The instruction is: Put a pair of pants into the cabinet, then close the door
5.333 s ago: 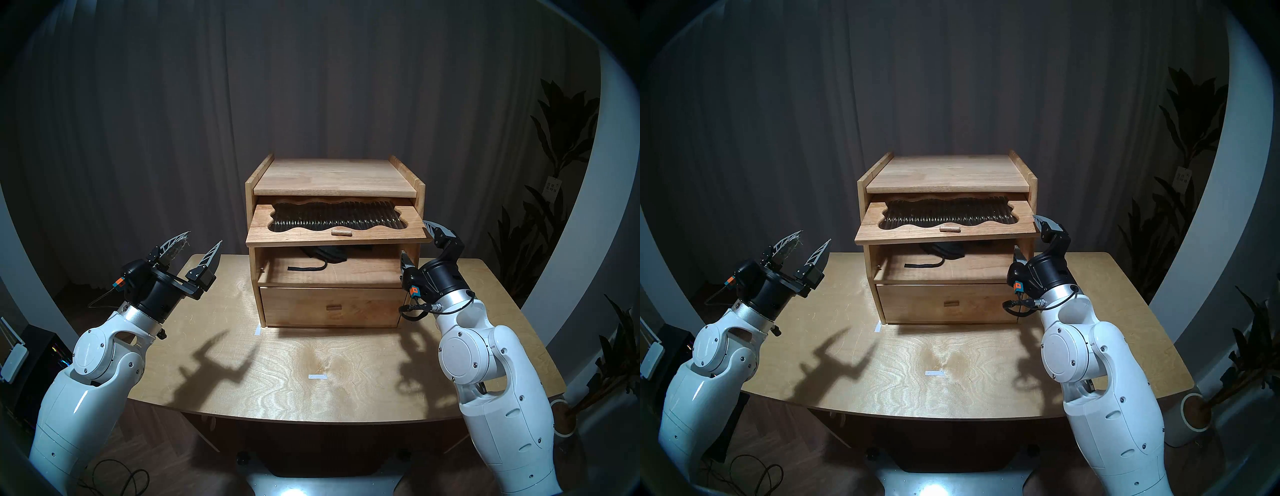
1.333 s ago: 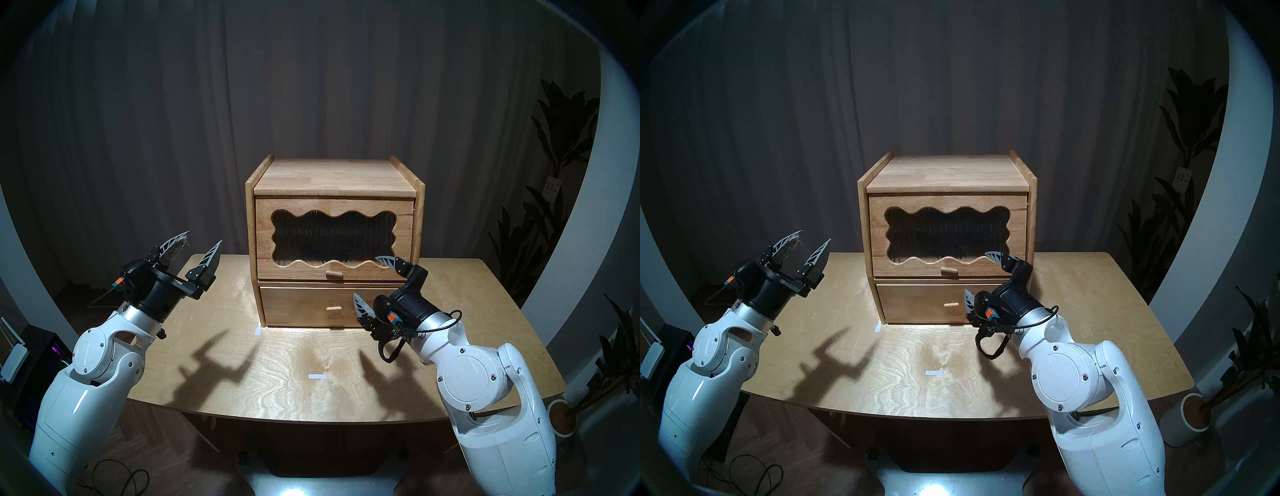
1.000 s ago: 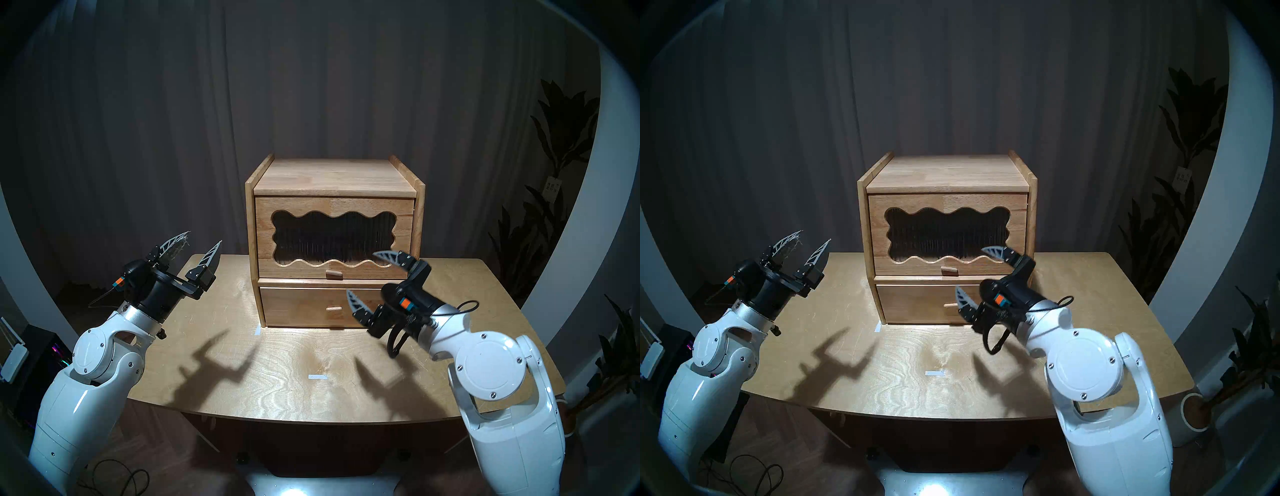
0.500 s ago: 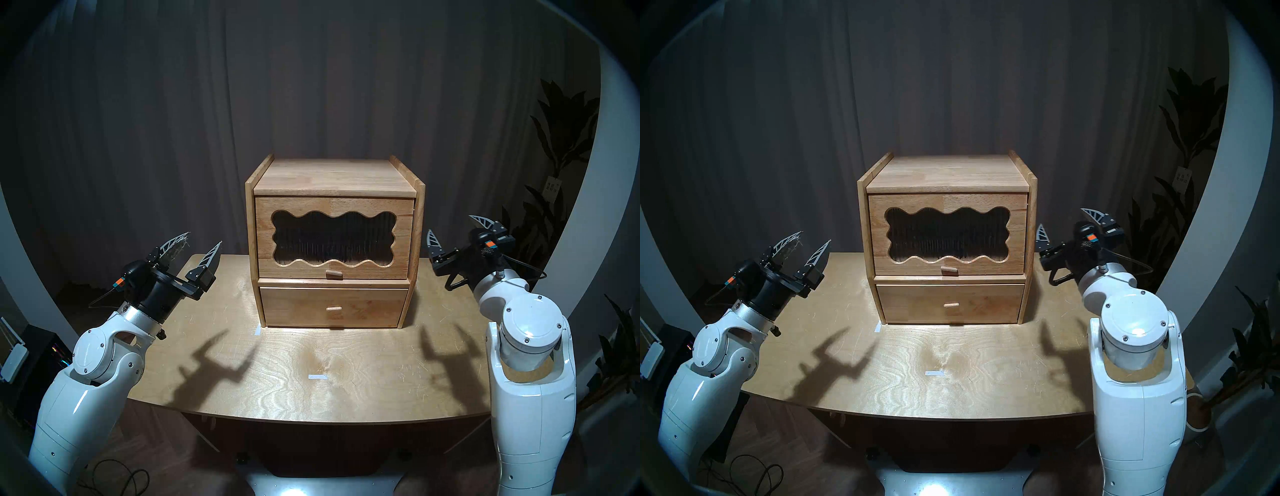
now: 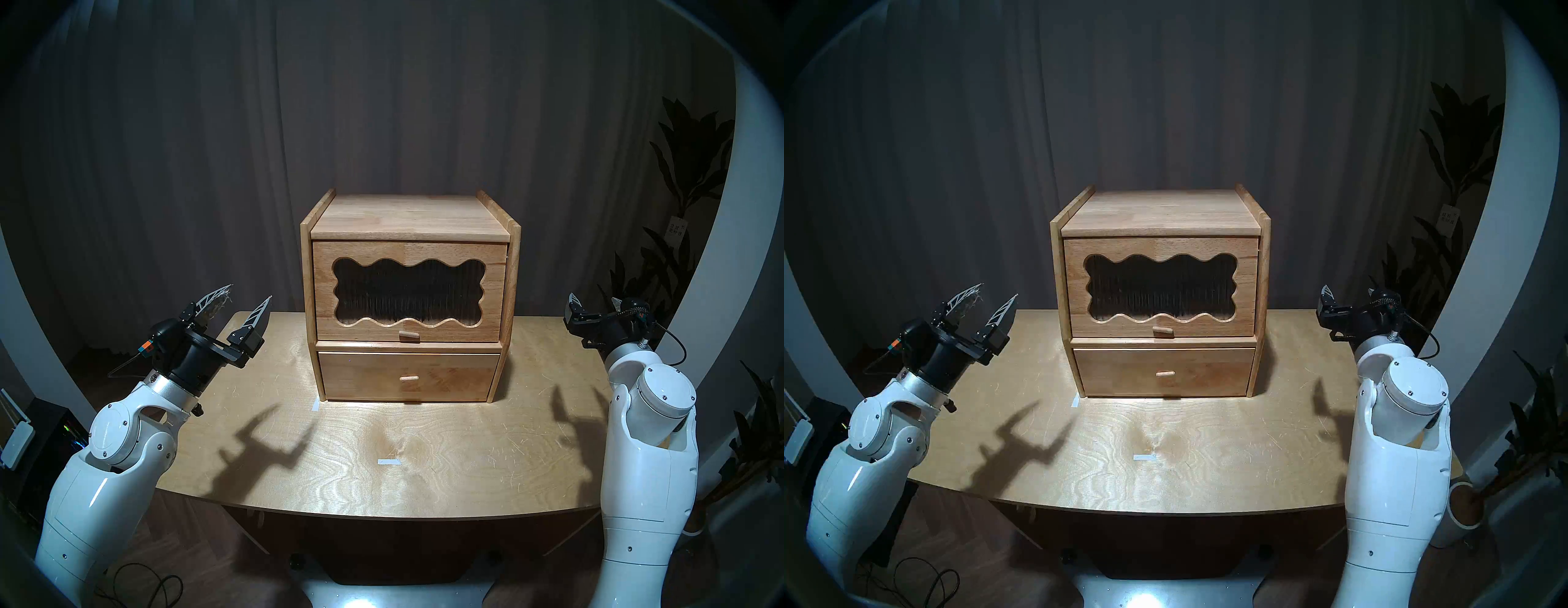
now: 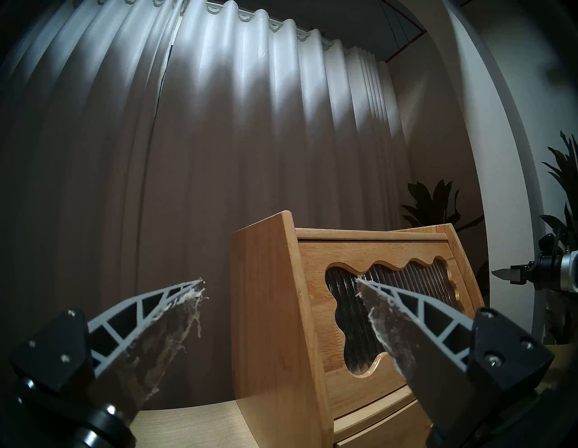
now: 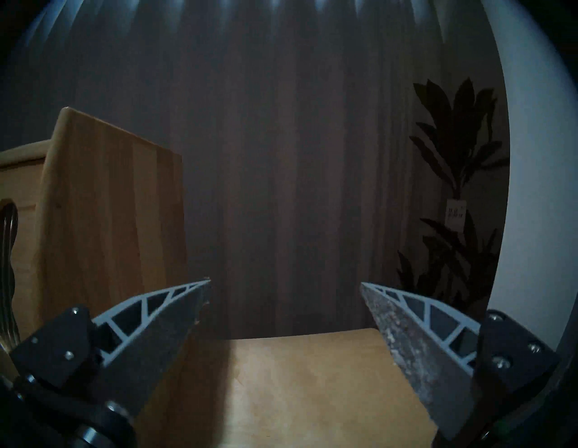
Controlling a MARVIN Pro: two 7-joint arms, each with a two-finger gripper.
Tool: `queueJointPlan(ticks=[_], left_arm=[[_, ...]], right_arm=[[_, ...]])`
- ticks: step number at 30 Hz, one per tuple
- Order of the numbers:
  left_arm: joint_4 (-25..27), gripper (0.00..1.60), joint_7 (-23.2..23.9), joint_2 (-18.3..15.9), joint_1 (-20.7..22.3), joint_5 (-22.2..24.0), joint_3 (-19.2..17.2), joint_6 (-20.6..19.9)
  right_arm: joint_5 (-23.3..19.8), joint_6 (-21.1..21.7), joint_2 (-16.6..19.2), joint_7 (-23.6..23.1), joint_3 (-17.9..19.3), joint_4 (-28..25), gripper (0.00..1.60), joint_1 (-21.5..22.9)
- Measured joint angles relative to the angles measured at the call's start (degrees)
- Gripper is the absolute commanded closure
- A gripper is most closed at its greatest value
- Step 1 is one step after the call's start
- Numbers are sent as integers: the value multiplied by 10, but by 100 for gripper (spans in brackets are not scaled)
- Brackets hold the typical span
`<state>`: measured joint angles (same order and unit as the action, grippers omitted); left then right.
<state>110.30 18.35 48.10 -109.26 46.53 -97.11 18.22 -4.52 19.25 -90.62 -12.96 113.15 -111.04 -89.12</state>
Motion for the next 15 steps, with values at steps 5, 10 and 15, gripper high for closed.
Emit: queueJointPlan(ticks=[5,10,15], left_arm=[[0,0,0,0,0,0,0,0],[1,0,0,0,0,0,0,0],[1,0,0,0,0,0,0,0]], right_arm=[[-57,-20,2,-9,-3,38,0,27],[-78,-53,20,-11,-27,85,0,56],[-44,-89,40,-1,-51,124,0,79]])
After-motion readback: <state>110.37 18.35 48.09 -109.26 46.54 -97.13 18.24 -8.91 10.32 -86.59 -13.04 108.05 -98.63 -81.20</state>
